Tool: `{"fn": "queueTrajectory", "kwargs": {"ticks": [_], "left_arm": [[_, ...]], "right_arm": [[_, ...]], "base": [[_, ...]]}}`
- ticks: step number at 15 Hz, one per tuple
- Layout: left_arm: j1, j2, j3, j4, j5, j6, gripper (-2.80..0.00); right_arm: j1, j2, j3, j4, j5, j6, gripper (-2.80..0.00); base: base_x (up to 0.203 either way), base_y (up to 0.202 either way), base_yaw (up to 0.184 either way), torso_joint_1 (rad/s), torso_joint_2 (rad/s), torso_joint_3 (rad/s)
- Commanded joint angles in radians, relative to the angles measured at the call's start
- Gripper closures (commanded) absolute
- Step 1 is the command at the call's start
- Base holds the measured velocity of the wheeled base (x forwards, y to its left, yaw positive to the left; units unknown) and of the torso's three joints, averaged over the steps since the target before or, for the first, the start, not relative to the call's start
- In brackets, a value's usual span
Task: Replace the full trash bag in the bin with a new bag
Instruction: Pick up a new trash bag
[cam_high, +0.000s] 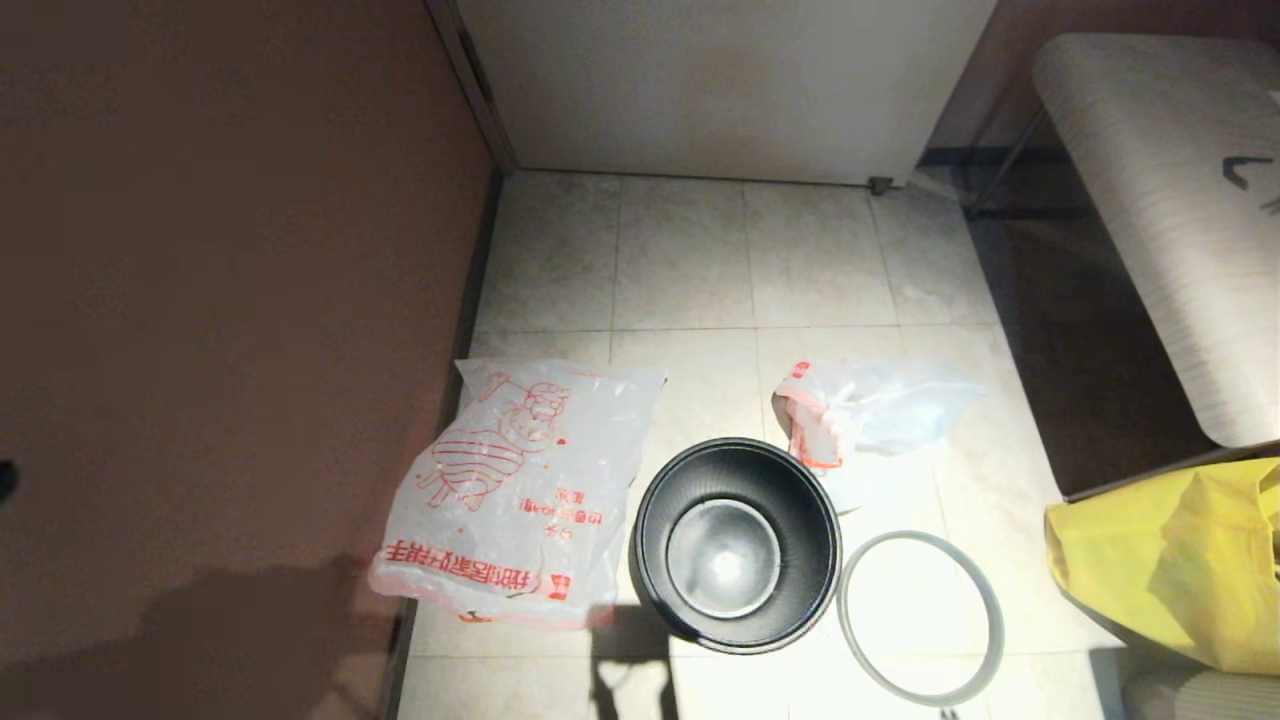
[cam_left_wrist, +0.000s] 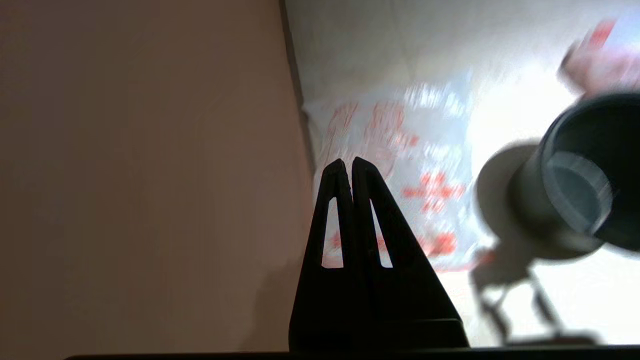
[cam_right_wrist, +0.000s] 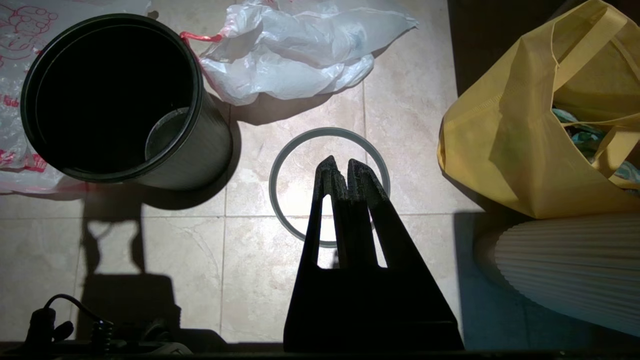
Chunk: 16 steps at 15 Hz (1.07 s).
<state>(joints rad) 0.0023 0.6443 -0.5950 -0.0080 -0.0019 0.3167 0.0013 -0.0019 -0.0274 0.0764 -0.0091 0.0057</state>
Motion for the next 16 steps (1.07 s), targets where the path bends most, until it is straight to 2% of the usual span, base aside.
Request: {"fn": "queueTrajectory", "kwargs": {"ticks": [1,3,6,8,12,16], "left_arm": [[-0.018,0.186,-0.034,0.0,0.001,0.056,0.0],[-0.106,0.248,-0.04,0.007,0.025,0.074,0.0],[-0.226,0.406,-0.03,0.002,0.135,0.05,0.0],[-0.281,0.518,-0.033,-0.002,0.182,-0.025,0.0],[-0.377,0.785,-0.047,-0.041,0.217,-0.211,0.0],[-0.4,1.093,-0.057,-0.263,0.264,-0.26,0.0]], "right_arm": [[0.0,0.002,0.0,0.0,0.0,0.0,0.0],[0.0,0.002,0.0,0.0,0.0,0.0,0.0],[0.0,0.002,0.0,0.0,0.0,0.0,0.0],[0.0,0.002,0.0,0.0,0.0,0.0,0.0],[0.0,0.002,0.0,0.0,0.0,0.0,0.0],[0.0,0.002,0.0,0.0,0.0,0.0,0.0]], "base": [[0.0,0.0,0.0,0.0,0.0,0.0],[0.0,0.0,0.0,0.0,0.0,0.0],[0.0,0.0,0.0,0.0,0.0,0.0],[0.0,0.0,0.0,0.0,0.0,0.0],[0.0,0.0,0.0,0.0,0.0,0.0],[0.0,0.0,0.0,0.0,0.0,0.0]]}}
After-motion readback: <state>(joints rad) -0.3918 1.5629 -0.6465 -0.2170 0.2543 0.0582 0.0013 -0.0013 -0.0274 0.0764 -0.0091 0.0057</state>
